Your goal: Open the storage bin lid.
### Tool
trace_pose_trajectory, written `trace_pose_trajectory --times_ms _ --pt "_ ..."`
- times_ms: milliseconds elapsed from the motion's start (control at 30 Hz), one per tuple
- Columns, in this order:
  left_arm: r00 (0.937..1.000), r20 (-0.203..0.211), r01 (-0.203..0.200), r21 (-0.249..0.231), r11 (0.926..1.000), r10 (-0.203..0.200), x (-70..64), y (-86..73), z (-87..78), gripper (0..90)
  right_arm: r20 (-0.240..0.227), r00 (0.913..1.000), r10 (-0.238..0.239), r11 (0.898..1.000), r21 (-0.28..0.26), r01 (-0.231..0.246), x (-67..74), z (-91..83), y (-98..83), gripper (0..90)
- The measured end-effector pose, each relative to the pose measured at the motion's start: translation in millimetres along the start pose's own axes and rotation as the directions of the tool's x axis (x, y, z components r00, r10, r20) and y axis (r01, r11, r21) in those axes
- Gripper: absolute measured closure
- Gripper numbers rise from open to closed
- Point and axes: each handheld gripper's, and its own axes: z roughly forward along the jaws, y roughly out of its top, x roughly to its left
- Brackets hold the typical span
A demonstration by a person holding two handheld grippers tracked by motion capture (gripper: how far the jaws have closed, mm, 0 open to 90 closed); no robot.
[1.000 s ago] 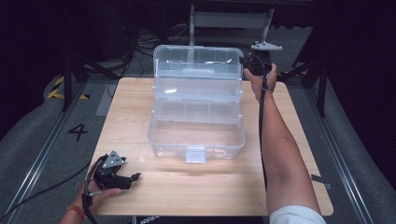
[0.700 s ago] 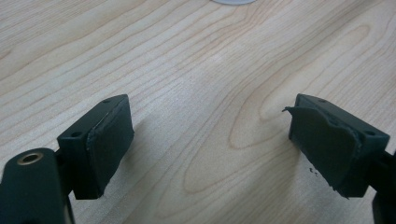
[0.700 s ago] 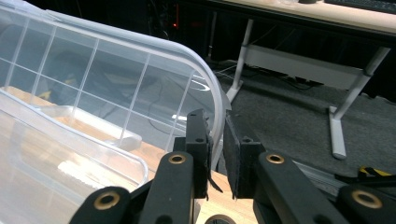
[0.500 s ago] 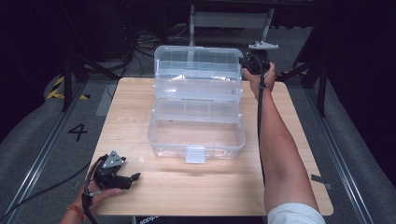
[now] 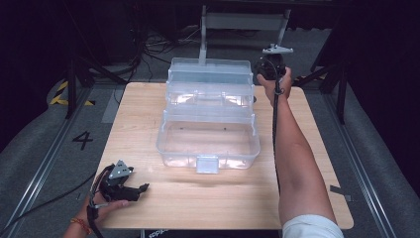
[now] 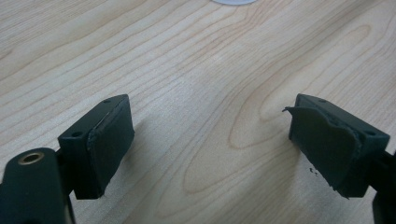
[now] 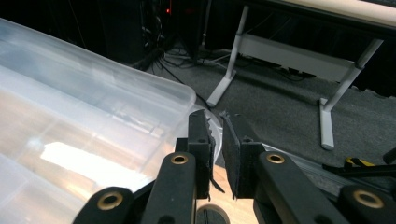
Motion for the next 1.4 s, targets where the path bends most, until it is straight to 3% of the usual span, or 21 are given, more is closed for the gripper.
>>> trace_pose_trajectory --times_ms 400,633,1400 --pt "1.0000 -0.002 -0.004 0.001 1.0000 0.004 0.2 0.1 -0.1 14.5 -0.029 0.9996 0.002 1.000 -0.013 -0.002 -2.3 -7.3 -5.8 81.5" --pt "1.0000 -0.002 -0.003 0.002 1.0000 0.003 0.0 0.0 -0.2 14.5 -0.043 0.9989 -0.020 1.000 -0.022 0.019 1.5 -16.1 -7.8 79.6" --pt "1.0000 -0.001 -0.001 0.001 1.0000 0.001 0.0 -0.1 -0.2 14.5 -0.134 0.9838 -0.118 0.993 -0.037 0.114 13.4 -71.2 -26.3 71.7"
